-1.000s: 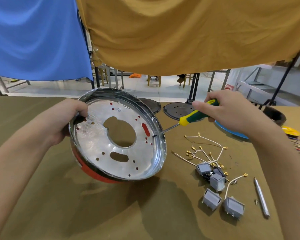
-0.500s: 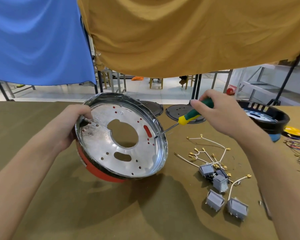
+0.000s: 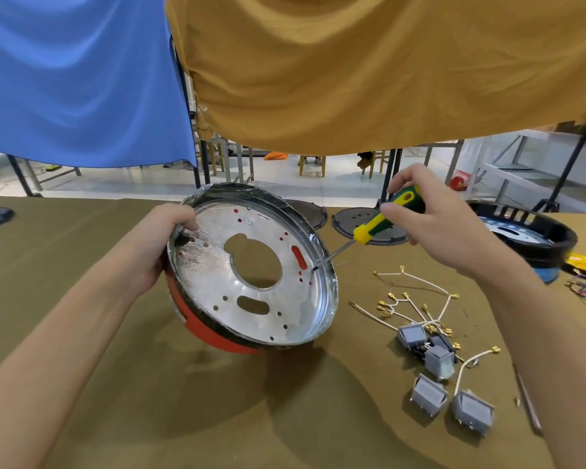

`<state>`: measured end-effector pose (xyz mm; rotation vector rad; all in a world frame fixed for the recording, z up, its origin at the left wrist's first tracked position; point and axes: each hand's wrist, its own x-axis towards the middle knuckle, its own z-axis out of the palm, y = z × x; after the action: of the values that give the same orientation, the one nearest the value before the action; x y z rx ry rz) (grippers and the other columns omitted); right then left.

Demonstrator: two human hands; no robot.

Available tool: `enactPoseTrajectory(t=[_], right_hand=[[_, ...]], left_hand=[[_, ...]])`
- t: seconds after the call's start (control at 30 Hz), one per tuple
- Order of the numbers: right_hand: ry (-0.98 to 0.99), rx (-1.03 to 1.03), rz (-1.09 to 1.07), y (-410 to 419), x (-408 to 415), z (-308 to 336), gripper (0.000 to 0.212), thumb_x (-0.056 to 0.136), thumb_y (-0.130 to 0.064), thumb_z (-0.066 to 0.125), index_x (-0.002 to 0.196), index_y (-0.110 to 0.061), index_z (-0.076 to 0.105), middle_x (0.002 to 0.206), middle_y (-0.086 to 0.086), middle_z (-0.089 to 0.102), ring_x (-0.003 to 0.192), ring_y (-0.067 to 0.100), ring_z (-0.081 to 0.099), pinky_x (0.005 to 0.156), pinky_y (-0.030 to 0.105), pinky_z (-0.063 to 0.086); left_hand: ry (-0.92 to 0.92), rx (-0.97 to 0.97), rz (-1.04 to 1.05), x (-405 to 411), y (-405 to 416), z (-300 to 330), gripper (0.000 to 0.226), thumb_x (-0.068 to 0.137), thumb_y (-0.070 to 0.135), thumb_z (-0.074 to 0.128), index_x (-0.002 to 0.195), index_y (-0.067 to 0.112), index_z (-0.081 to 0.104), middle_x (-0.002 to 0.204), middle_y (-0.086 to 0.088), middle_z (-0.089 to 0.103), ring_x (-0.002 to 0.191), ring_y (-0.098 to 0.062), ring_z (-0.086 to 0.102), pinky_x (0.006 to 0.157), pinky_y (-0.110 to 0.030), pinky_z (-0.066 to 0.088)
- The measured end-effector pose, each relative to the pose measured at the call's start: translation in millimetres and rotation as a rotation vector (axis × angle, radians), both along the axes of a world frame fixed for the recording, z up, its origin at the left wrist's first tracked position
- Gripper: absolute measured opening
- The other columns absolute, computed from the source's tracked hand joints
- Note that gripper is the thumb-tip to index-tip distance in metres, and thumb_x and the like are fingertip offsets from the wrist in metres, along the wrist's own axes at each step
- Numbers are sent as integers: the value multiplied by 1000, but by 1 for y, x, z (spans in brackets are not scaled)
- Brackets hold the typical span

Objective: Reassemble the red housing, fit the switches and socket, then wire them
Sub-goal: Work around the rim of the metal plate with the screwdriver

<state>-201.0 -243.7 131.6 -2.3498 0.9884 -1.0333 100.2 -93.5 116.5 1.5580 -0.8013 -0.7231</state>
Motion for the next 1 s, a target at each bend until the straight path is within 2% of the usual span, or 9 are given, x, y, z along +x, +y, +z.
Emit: enactPoseTrajectory(t=[0.2, 0.37, 0.43, 0.53, 0.67, 0.73, 0.83, 0.9, 1.0], right_hand=[[99, -175, -288, 3, 5, -1, 33, 95, -48, 56, 93, -14, 57, 71, 3, 56, 63, 17, 52, 52, 30, 38], [100, 133, -9, 2, -16, 7, 19, 94, -33, 63, 108, -25, 53, 99, 6, 59, 69, 19, 63, 68, 39, 54], [146, 95, 0, 0, -23, 11, 18, 90, -30, 69, 103, -25, 57, 93, 5, 64, 65, 18, 66, 67, 39, 55], [253, 15, -94, 1, -21, 12, 24, 88, -43, 69, 94, -21, 63, 79, 4, 65, 60, 19, 60, 58, 35, 49], [262, -31, -202, 1, -15, 6, 45, 90, -55, 57, 87, -11, 66, 74, 10, 70, 69, 28, 64, 65, 44, 53], [252, 47, -135, 0, -19, 8, 37, 90, -54, 59, 95, -18, 62, 81, 6, 68, 65, 23, 62, 62, 41, 51], [187, 133, 20, -3, -27, 11, 19, 89, -37, 69, 100, -28, 57, 95, 6, 63, 59, 13, 64, 63, 36, 53], [197, 87, -3, -5, -30, 12, 17, 86, -35, 73, 94, -27, 61, 86, 7, 64, 52, 11, 65, 60, 37, 55], [267, 41, -90, -4, -24, 10, 24, 87, -47, 68, 84, -23, 65, 61, 0, 63, 44, 11, 56, 48, 27, 43]], left_hand=[[-19, -12, 21, -5, -1, 3, 26, 54, 23, 57, 77, 14, 49, 73, -5, 47, 63, -22, 45, 61, -33, 34], [-38, -28, 30, -8, -2, 5, 30, 54, 23, 57, 81, 14, 49, 78, -8, 46, 67, -23, 44, 61, -33, 32], [-38, -37, 26, -8, -2, 5, 31, 54, 23, 57, 83, 15, 50, 79, -8, 47, 67, -22, 46, 60, -32, 32], [-36, -47, 12, -9, -4, 4, 29, 55, 21, 57, 83, 16, 51, 78, -6, 50, 66, -22, 49, 59, -31, 35], [-28, -47, 13, -8, -5, 4, 28, 54, 20, 56, 82, 16, 52, 75, -5, 51, 62, -21, 50, 58, -29, 37], [-15, -45, 14, -6, -4, 4, 32, 54, 21, 57, 85, 15, 53, 79, -7, 51, 65, -22, 50, 59, -30, 35], [-4, -44, 1, -6, -3, 4, 39, 54, 21, 57, 92, 15, 53, 86, -9, 48, 71, -23, 48, 60, -32, 34], [-10, -55, 1, -8, -4, 4, 31, 53, 22, 57, 83, 15, 53, 78, -4, 50, 63, -18, 49, 58, -29, 34], [-22, -69, 7, -10, -6, 4, 20, 53, 21, 56, 72, 20, 49, 58, 7, 51, 42, -7, 49, 51, -25, 33]])
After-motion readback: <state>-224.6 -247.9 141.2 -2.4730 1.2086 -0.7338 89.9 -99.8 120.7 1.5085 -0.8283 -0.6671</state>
